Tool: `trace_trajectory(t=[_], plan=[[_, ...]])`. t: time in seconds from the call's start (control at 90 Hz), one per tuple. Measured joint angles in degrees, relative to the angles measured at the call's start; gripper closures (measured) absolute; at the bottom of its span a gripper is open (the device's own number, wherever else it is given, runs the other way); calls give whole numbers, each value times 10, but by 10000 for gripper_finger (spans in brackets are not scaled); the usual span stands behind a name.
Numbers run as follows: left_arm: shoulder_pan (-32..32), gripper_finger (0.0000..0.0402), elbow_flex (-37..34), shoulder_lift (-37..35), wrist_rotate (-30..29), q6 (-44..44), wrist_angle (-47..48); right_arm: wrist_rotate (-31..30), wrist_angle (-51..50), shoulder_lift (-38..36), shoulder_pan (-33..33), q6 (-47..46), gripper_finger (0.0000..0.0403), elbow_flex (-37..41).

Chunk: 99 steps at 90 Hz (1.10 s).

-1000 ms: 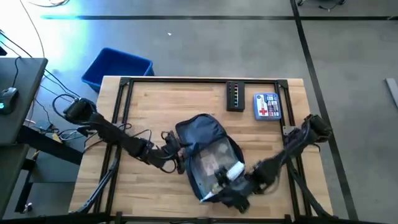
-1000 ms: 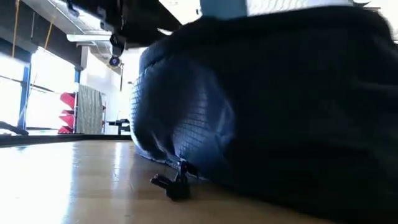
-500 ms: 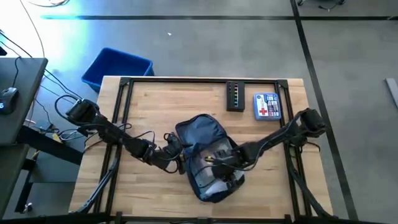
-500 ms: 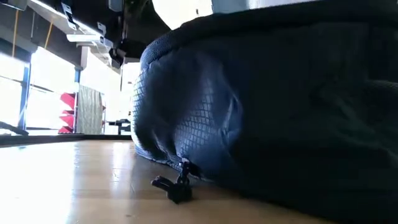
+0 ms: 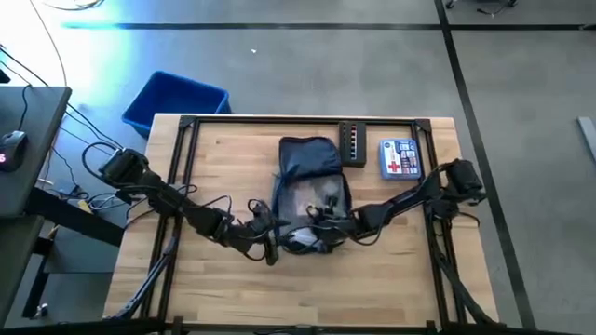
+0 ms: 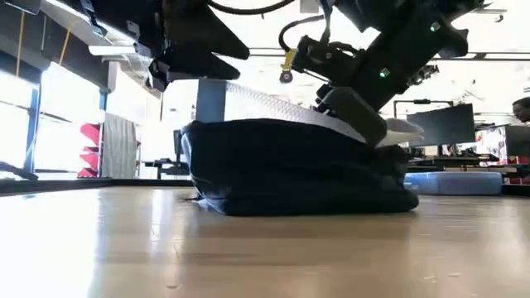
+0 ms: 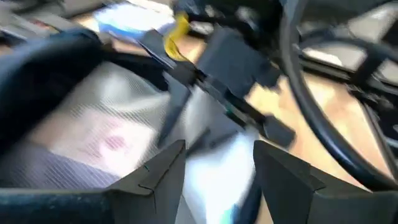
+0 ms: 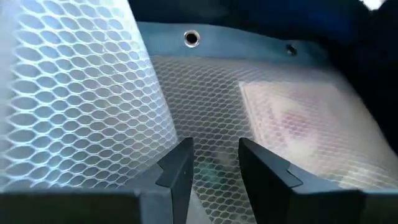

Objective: Unpack backpack
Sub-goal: Put the white zip bag into the backpack

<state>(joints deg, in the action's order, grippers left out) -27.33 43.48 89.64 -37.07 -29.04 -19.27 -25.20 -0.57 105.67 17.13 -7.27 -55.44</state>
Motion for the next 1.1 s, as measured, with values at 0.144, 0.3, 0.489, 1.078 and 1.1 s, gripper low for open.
trace_trajectory(t=[0.144, 0.3, 0.489, 1.078, 1.1], plan=[[0, 234, 0, 38, 48, 26, -2, 14, -4, 0, 5, -2, 286, 0], [-4, 234, 33, 91, 176, 134, -9, 19, -5, 0, 6, -3, 286, 0], [-22, 234, 134, 139, 123, 214, 102, 23, -7, 0, 7, -2, 286, 0], [-109, 234, 400, 191, 57, 196, 435, 32, -10, 0, 3, -17, 286, 0], [-106, 234, 395, 194, 61, 203, 430, 32, -10, 0, 3, -17, 286, 0]])
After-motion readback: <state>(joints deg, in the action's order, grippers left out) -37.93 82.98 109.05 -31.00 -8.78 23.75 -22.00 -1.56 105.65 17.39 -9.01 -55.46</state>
